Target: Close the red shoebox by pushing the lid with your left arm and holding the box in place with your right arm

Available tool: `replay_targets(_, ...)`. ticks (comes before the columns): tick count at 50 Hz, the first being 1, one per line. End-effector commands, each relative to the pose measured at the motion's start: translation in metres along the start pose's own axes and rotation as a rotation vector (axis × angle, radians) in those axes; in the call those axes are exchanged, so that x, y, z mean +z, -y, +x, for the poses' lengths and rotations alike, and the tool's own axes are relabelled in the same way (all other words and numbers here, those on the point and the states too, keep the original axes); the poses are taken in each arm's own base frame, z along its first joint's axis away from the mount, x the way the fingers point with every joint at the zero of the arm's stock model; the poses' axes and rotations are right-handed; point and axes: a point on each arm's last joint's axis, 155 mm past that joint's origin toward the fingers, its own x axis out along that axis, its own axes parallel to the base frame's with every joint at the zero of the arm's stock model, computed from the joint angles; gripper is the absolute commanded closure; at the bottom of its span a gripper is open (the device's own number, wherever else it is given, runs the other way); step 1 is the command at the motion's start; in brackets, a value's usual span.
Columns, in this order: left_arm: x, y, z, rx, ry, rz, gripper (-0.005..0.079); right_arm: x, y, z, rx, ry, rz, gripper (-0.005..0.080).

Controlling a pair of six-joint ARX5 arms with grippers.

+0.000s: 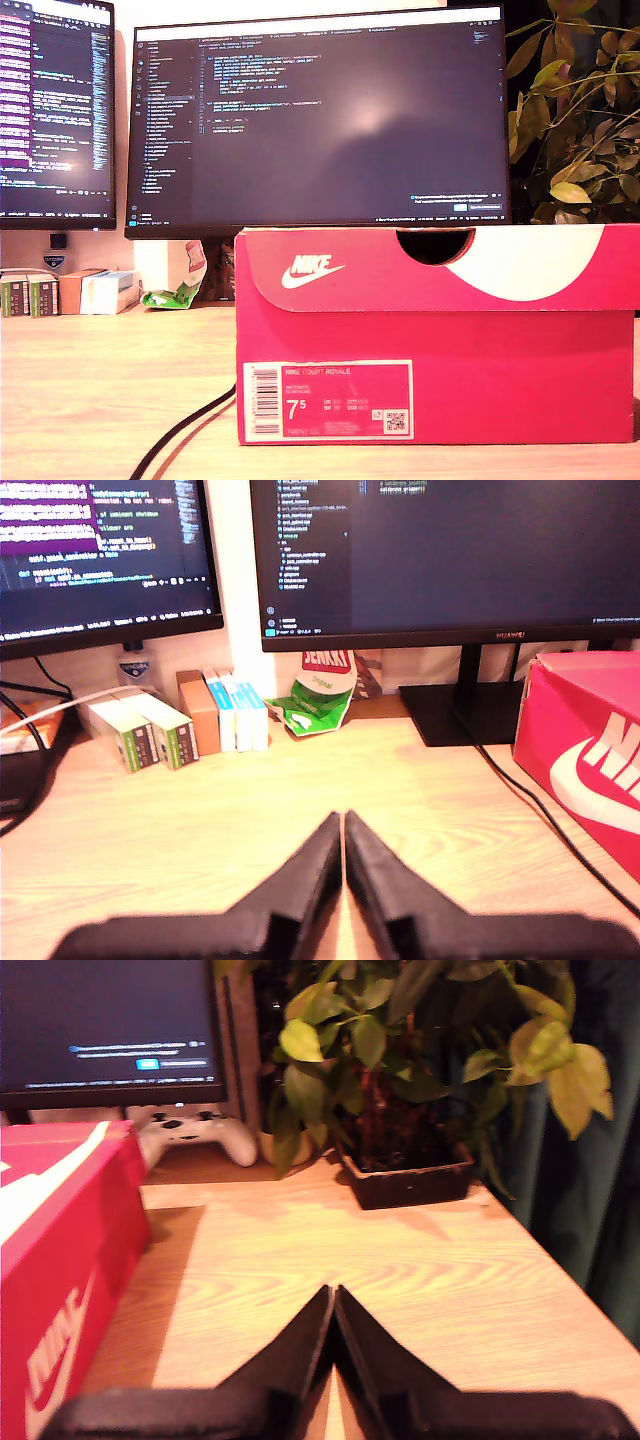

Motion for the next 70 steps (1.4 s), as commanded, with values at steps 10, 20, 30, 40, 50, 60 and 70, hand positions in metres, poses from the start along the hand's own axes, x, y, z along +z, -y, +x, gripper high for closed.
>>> replay_targets(10, -0.032, 0.002, 0.001, -0.010, -0.097, -0.050, 0.0761, -0.018, 0.000, 0.001, -0.002, -0.051, 0.025, 0.0764)
replay_targets(20, -0.037, 0.001, 0.000, -0.005, -0.117, -0.050, 0.0761, -0.018, 0.000, 0.001, -0.002, -0.051, 0.025, 0.0764)
replay_targets(30, -0.037, 0.001, 0.000, -0.005, -0.117, -0.050, 0.0761, -0.018, 0.000, 0.001, -0.002, -0.051, 0.025, 0.0764)
replay_targets(40, -0.037, -0.001, 0.000, 0.000, -0.117, -0.051, 0.0761, -0.018, 0.005, 0.002, -0.021, -0.051, 0.029, 0.0764)
replay_targets(50, -0.036, -0.012, 0.000, 0.047, -0.113, -0.057, 0.0761, -0.018, 0.016, 0.002, -0.065, -0.050, 0.037, 0.0764)
replay_targets(60, -0.036, -0.015, 0.000, 0.059, -0.112, -0.059, 0.0761, -0.018, 0.015, 0.002, -0.064, -0.050, 0.037, 0.0764)
replay_targets(70, -0.036, -0.015, 0.000, 0.059, -0.112, -0.059, 0.0761, -0.018, 0.015, 0.002, -0.064, -0.050, 0.037, 0.0764)
